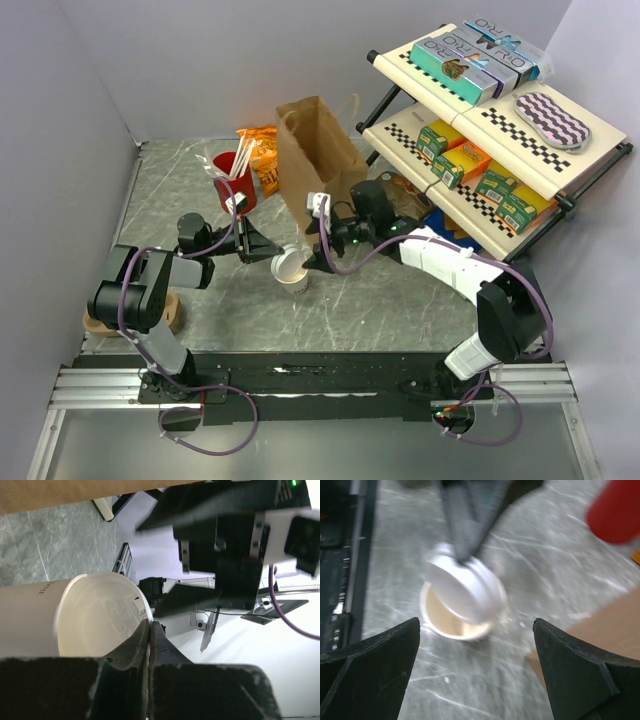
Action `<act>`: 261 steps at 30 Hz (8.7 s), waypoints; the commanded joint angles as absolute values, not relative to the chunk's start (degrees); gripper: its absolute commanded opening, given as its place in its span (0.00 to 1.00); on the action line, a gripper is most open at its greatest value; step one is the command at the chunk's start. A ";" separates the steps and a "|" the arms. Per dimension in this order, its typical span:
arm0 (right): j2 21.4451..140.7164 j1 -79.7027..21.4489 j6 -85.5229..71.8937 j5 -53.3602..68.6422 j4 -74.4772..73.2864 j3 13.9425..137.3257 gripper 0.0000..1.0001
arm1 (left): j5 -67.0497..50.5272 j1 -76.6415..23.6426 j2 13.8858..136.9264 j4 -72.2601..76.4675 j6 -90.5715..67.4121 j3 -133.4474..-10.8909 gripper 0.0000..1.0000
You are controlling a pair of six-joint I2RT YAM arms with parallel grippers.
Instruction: Pack the takeout coffee
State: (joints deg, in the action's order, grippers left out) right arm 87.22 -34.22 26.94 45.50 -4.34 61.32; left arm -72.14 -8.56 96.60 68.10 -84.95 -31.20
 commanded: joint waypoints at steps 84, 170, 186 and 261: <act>100.99 -38.58 20.39 50.45 -3.43 73.12 0.89 | -67.15 -7.56 85.52 17.50 -45.89 -41.13 0.57; 101.69 -39.02 19.95 48.16 -6.06 73.83 0.89 | -46.40 -18.63 81.83 -11.25 -18.98 -54.23 0.57; 101.87 -39.20 20.13 48.43 -6.24 73.83 0.89 | -39.73 -18.54 81.12 -14.41 -16.35 -56.69 0.56; 96.25 -36.91 12.05 45.97 -5.64 72.69 0.89 | -52.36 -12.13 74.72 2.68 -27.58 -44.84 0.62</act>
